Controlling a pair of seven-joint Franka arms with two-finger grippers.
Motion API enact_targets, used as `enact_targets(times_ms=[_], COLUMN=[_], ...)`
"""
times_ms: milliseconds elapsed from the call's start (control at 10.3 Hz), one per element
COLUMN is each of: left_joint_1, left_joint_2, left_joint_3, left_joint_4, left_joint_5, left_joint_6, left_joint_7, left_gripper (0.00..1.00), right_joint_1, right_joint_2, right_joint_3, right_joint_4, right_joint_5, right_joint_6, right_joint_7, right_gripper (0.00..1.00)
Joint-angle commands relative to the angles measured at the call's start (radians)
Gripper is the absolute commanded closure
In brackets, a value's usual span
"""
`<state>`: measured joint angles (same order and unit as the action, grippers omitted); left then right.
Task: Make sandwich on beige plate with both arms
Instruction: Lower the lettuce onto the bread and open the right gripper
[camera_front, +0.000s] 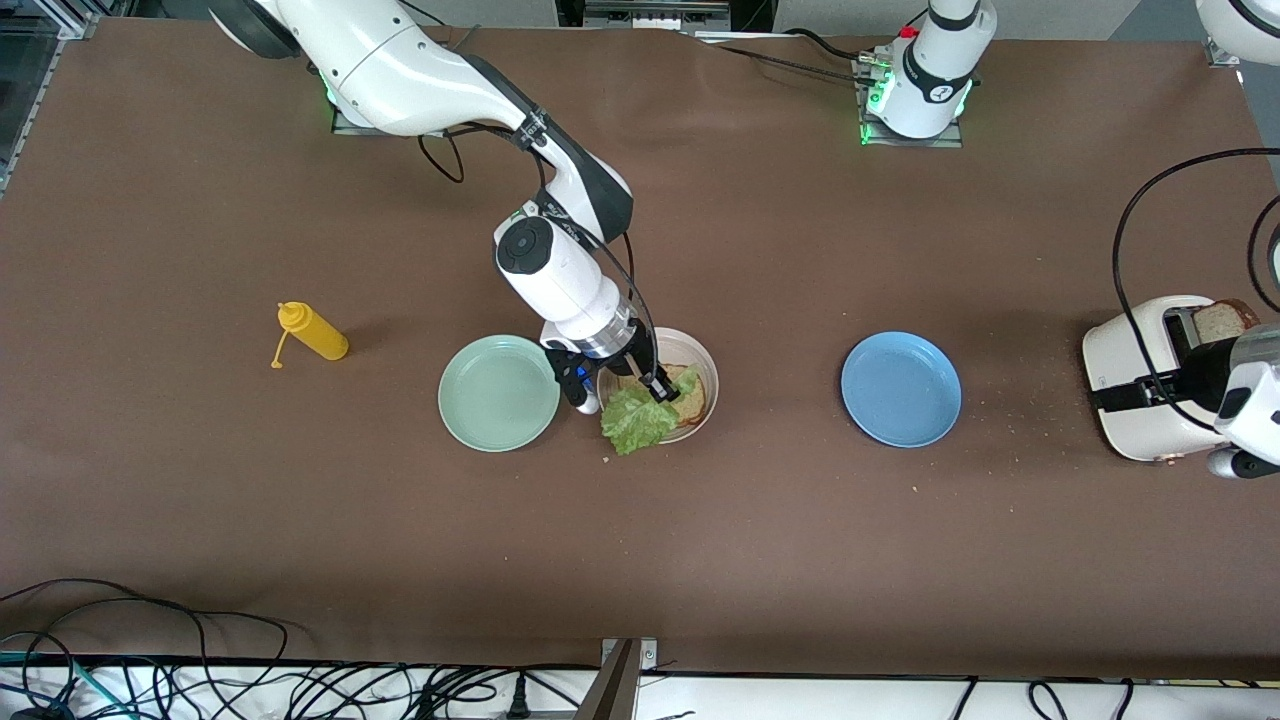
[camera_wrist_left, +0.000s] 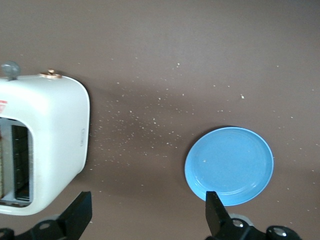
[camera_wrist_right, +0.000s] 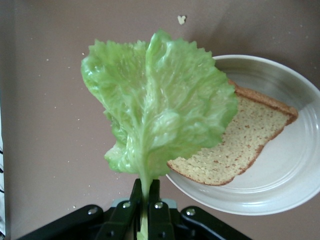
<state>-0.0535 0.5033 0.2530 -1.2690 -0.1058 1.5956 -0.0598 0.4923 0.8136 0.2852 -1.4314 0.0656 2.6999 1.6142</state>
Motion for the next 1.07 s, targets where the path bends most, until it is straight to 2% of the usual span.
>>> enact_targets(times_ms=[0,194,484,678,872,969], left_joint_1=[-0.003,-0.015,-0.020,-0.020,-0.019,-0.016], left_joint_2=[-0.034,-0.032,-0.032,-0.029,-0.029,-0.029], left_joint_3=[-0.006,-0.008,-0.011,-0.012,-0.011,-0.011], left_joint_4=[-0.012,-0.010,0.002,0.017,0.016,0.016], left_joint_5=[0.043,0.044,0.026,0.029,0.040,0.041], left_joint_6=[-0.023,-0.023,-0.022,-0.022,-0.022,-0.022], left_joint_7=[-0.003,-0.009,-0.012,-0.012,-0.006,-0.008], left_gripper=[0.00,0.00,0.00,0.00,0.00,0.00], right_joint_1=[0.008,0.014,0.017,0.017,0.015,0.011], right_joint_2=[0.010,0.024,0.038,0.038,0.035,0.030], right_joint_3=[-0.003,-0.003,-0.003,-0.003,-0.004,-0.005], right_joint_4=[0.008,0.006,0.008,0.008,0.014,0.017], right_joint_5=[0.016,0.019,0.017,0.017,0.017,0.017], right_joint_6=[-0.047,-0.069,-0.069,-0.069,-0.071,-0.087], right_joint_7=[0.039,0.039,0.038,0.038,0.038,0.038], right_gripper=[1.00,1.00,0.86,0.59,0.12,0.03])
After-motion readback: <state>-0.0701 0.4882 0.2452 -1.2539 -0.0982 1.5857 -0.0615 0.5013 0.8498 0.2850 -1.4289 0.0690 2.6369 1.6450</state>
